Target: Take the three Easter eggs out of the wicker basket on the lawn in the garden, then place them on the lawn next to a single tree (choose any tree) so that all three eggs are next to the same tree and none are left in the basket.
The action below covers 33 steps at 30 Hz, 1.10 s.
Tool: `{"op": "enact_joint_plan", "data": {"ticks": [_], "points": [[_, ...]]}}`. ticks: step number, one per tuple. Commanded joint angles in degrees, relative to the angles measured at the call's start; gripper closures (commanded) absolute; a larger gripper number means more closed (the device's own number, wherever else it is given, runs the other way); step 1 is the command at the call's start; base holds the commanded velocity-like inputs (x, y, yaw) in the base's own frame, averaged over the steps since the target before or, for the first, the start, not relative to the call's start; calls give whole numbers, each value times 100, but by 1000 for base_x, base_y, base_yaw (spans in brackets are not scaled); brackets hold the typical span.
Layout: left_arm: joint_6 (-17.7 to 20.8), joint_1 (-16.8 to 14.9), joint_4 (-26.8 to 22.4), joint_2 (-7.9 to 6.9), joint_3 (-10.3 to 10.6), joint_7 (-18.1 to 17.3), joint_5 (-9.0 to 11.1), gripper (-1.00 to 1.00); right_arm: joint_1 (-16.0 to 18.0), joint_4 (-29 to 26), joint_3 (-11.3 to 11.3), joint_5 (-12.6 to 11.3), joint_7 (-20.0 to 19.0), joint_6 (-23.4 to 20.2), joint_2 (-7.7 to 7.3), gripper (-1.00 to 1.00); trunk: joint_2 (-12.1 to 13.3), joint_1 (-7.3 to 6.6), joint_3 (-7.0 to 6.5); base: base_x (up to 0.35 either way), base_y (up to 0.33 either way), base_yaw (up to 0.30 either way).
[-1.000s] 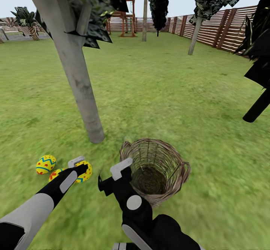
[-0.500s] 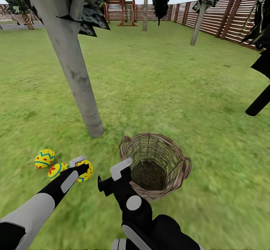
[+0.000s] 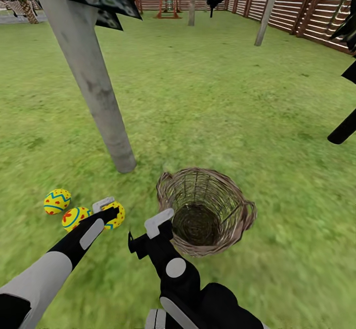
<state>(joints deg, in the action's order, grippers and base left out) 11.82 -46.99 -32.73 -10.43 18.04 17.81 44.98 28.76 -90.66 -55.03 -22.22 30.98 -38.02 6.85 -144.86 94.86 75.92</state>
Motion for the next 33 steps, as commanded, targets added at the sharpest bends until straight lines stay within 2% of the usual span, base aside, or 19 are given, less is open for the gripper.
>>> {"op": "enact_joint_plan", "data": {"ticks": [1, 15, 20, 25, 33], "points": [[8, -3, -50, -14, 46, 59, 46, 100, 7, -5, -11, -54, 58, -12, 1, -100, -4, 1, 27, 0, 0, 0], [3, -3, -132, -22, 44, 98, 46, 100, 7, 2, -14, -54, 58, -13, 1, -100, -22, 37, 338, 0, 0, 0], [-3, -3, -136, -23, 43, 100, 38, 100, 7, 4, -12, -54, 58, -12, 1, -100, -22, 37, 338, 0, 0, 0], [-17, -3, -141, 0, 29, 100, -252, 100, 7, 4, -8, -48, 60, -12, 1, -100, -26, 45, 404, 0, 0, 0], [-149, 2, -292, -4, 17, 100, -304, 100, 7, 4, -7, -53, 59, -12, 0, -100, -32, 55, 493, 0, 0, 0]]}}
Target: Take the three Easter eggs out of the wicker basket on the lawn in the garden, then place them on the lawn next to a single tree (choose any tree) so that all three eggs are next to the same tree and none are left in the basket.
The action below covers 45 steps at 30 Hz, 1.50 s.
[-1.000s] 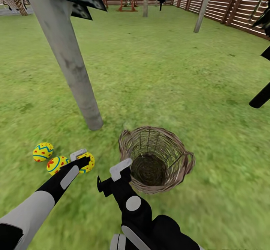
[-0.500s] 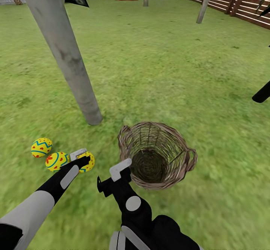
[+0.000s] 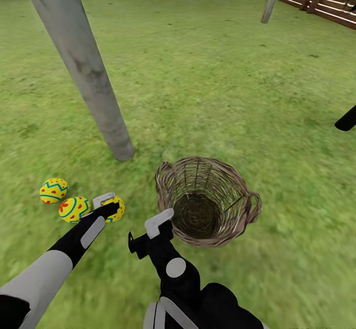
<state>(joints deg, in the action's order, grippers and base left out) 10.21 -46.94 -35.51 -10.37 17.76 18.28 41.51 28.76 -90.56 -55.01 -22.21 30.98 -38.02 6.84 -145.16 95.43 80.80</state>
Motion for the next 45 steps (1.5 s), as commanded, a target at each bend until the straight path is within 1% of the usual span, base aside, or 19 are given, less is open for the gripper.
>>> {"op": "enact_joint_plan", "data": {"ticks": [1, 3, 7, 11, 24, 27, 31, 34, 39, 42, 45], "points": [[8, -2, -24, -9, 47, 53, 41, 100, 6, -6, -10, -54, 58, -12, 1, -100, -3, 1, 27, 0, 0, 0], [7, 0, -36, -14, 50, 53, 39, 100, 6, -6, -10, -55, 59, -12, 1, -100, -6, 6, 71, 0, 0, 0], [4, 0, -42, -17, 51, 53, 37, 100, 6, -6, -17, -55, 63, -12, 1, -100, -6, 6, 71, 0, 0, 0], [1, 0, -43, -18, 52, 53, 39, 100, 6, -6, -19, -55, 62, -12, 1, -100, -12, 17, 160, 0, 0, 0], [-2, 1, -74, -16, 56, 53, 34, 100, 6, -6, -27, -62, 65, -12, 6, -100, -12, 17, 160, 0, 0, 0], [-6, 1, -105, -17, 60, 53, 33, 100, 6, -6, -28, -64, 66, -12, 9, -100, -16, 24, 226, 0, 0, 0], [-10, 1, -117, -14, 60, 53, 33, 100, 6, -6, -28, -64, 66, -13, 6, -100, -16, 24, 226, 0, 0, 0], [-10, 1, -121, -22, 61, 53, 33, 100, 6, -6, -28, -63, 64, -13, 2, -100, -20, 32, 293, 0, 0, 0], [-11, 1, -122, -20, 57, 53, -30, 100, 6, -6, -28, -64, 64, -14, 8, -100, -20, 32, 293, 0, 0, 0], [-11, 1, -123, -18, 58, 53, -48, 100, 6, -6, -28, -64, 64, -14, 10, -100, -24, 40, 359, 0, 0, 0], [-11, 1, -126, -18, 54, 53, -51, 100, 6, -6, -28, -64, 65, -13, 8, -100, -24, 40, 359, 0, 0, 0]]}}
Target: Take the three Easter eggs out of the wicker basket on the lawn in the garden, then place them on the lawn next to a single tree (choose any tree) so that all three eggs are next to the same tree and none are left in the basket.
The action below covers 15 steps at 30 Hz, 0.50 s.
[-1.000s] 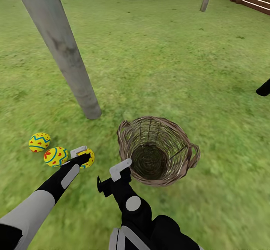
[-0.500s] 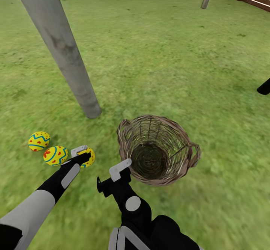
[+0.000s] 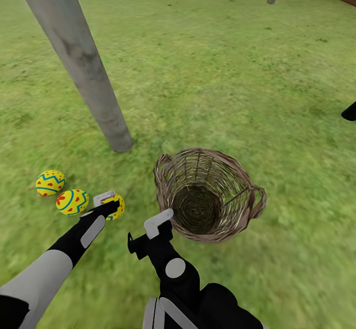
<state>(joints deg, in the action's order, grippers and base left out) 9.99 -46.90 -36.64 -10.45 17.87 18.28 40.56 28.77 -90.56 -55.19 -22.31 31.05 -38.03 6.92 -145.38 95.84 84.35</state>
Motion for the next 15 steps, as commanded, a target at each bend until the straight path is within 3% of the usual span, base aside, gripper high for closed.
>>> {"op": "enact_joint_plan", "data": {"ticks": [1, 15], "points": [[12, -3, -15, -10, 42, 53, 42, 100, 6, -6, -10, -55, 57, -12, 1, -100, -2, -1, 4, 0, 0, 0], [12, -3, -36, -9, 50, 53, 40, 100, 6, -6, -10, -55, 58, -12, 2, -100, -11, 17, 159, 0, 0, 0]]}}
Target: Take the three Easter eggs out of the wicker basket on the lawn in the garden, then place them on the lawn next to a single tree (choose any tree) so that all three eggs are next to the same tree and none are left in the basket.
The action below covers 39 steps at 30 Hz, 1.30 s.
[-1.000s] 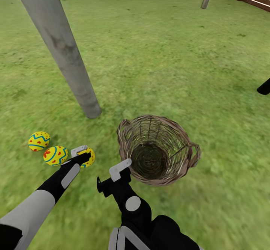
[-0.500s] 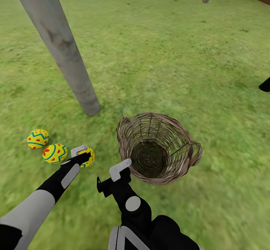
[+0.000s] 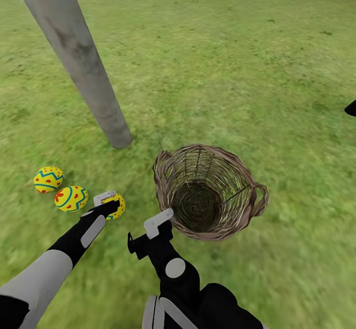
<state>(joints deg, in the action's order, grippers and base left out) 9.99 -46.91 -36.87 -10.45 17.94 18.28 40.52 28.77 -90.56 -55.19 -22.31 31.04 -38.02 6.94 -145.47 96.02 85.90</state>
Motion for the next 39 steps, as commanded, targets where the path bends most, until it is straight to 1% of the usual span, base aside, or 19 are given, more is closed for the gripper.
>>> {"op": "enact_joint_plan", "data": {"ticks": [1, 2, 5, 11, 13, 18, 22, 26, 29, 32, 39], "points": [[12, -3, -13, -10, 43, 53, 44, 100, 6, -6, -10, -55, 58, -12, 1, -100, -2, -1, 4, 0, 0, 0], [12, -3, -13, -10, 43, 53, 44, 100, 6, -6, -10, -55, 59, -12, 1, -100, -2, -1, 4, 0, 0, 0], [12, -3, -13, -10, 43, 53, 44, 100, 6, -6, -10, -55, 58, -12, 1, -100, -6, 7, 70, 0, 0, 0], [7, -3, -13, -9, 43, 56, 44, 100, 6, -6, -17, -55, 59, -15, 0, -100, -6, 7, 70, 0, 0, 0], [5, -3, -13, -4, 43, 60, 44, 100, 6, -6, -18, -55, 59, -14, 0, -100, -8, 12, 115, 0, 0, 0], [-43, -3, -13, -2, 46, 55, 44, 100, 6, -6, -18, -55, 56, -14, 1, -100, -8, 12, 115, 0, 0, 0], [-100, -3, -13, 6, 51, 54, 44, 100, 6, -6, -18, -55, 56, -15, 1, -100, -14, 22, 203, 0, 0, 0], [-109, -3, -13, 4, 51, 53, 44, 100, 6, -6, -18, -55, 57, -15, 1, -100, -14, 22, 203, 0, 0, 0], [-111, -3, -13, 2, 51, 53, 44, 100, 6, -6, -30, -55, 58, -13, 1, -100, -18, 30, 270, 0, 0, 0], [-111, -3, -13, 5, 51, 53, 44, 100, 6, -6, -133, -48, 59, -12, 1, -100, -18, 30, 270, 0, 0, 0], [-111, -1, -13, 0, 51, 53, 44, 100, 6, -6, -166, -46, 60, -12, 1, -100, -18, 30, 270, 0, 0, 0]]}}
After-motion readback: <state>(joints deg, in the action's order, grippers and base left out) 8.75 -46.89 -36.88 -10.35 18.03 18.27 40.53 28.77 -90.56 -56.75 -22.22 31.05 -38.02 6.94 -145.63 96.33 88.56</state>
